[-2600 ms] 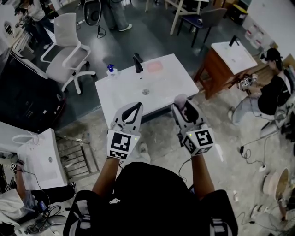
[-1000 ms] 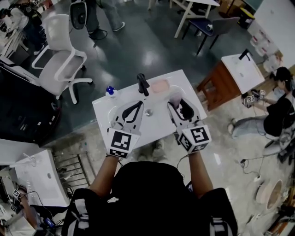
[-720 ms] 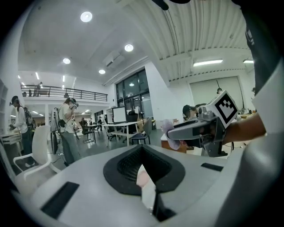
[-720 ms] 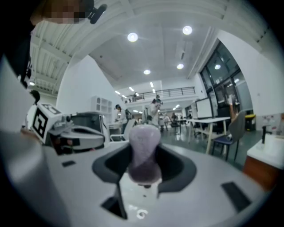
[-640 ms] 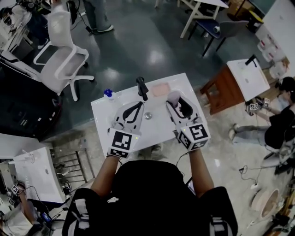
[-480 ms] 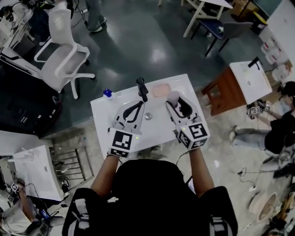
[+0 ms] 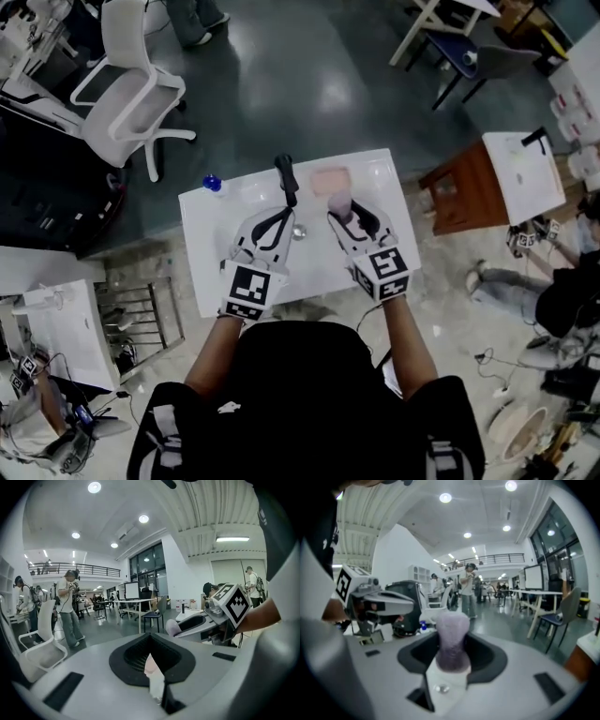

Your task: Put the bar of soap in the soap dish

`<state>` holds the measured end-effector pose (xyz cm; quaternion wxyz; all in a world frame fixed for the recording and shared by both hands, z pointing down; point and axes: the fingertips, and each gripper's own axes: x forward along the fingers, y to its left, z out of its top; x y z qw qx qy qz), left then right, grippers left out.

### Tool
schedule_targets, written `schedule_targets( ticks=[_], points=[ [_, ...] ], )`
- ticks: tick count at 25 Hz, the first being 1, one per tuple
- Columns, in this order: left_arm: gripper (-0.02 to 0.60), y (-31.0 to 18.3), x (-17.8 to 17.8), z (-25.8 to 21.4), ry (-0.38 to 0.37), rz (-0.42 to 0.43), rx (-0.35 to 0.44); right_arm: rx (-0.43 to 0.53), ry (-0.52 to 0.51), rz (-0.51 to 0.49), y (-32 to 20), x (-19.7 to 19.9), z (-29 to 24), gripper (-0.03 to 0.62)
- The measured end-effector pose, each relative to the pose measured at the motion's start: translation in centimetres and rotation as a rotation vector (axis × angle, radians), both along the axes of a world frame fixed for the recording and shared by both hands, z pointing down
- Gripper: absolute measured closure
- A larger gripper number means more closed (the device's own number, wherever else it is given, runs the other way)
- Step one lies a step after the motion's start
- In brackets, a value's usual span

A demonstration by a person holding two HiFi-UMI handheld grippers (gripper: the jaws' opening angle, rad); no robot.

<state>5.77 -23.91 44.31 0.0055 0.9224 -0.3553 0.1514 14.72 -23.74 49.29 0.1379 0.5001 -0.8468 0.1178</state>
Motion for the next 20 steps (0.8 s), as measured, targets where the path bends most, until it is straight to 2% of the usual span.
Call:
schedule_targets(
  ticks=[6, 20],
  points=[
    [0.560, -0.7, 0.7, 2.2, -0.030, -0.040, -0.054, -0.091, 0.053, -0.094, -0.7, 0.3, 3.8, 0.385],
    [0.560, -3.3, -0.6, 4.9, -0.062, -0.127, -0.121, -0.253, 0.343, -0.341, -4.9, 1.5, 12.0, 0.388]
  ],
)
